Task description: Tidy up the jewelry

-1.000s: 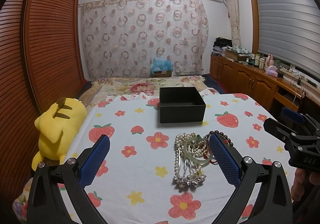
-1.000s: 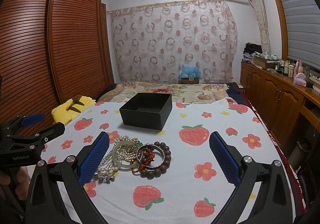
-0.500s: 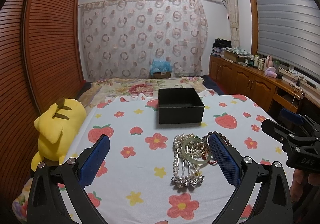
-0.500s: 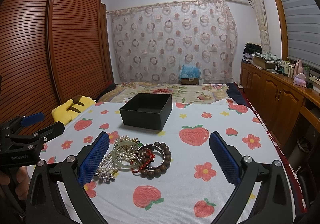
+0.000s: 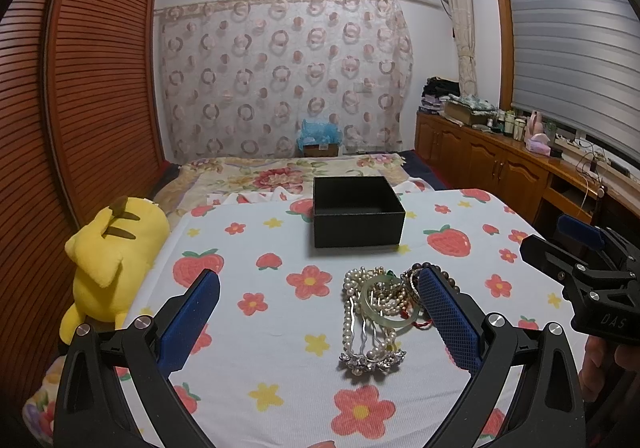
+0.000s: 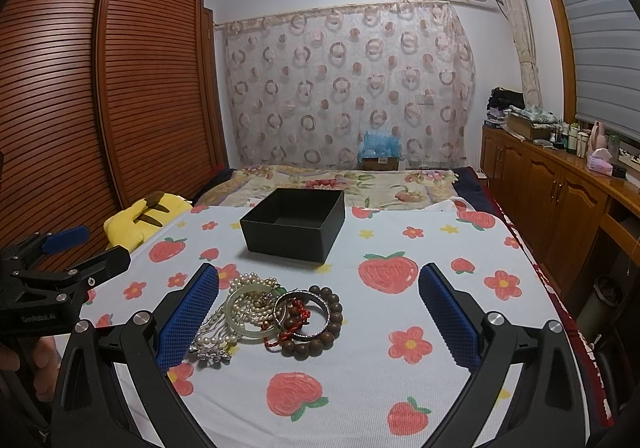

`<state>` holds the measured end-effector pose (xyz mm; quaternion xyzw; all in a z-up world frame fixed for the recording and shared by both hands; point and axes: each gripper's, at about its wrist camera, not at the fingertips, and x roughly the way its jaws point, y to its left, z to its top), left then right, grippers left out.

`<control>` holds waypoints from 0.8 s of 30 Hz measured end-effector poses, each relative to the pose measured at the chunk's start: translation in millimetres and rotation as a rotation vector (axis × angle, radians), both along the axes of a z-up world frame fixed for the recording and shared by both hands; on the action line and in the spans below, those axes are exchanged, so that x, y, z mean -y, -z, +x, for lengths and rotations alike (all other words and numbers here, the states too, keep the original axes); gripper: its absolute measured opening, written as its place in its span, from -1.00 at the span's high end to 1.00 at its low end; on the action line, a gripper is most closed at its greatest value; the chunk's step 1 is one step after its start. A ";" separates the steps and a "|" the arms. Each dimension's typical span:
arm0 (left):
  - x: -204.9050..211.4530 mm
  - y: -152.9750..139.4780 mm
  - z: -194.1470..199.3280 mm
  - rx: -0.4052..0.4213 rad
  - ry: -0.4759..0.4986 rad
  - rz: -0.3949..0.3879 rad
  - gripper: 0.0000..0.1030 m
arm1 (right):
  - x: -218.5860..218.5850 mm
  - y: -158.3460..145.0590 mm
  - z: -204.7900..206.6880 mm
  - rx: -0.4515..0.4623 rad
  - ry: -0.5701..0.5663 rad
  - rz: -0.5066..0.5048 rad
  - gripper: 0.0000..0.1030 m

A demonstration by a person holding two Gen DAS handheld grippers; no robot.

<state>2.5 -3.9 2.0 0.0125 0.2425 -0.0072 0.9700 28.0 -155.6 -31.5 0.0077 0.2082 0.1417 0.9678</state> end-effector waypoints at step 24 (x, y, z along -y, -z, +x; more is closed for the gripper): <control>4.1 53.4 35.7 -0.174 0.070 0.007 -0.86 | -2.2 55.1 95.4 -0.274 -0.281 -0.147 0.49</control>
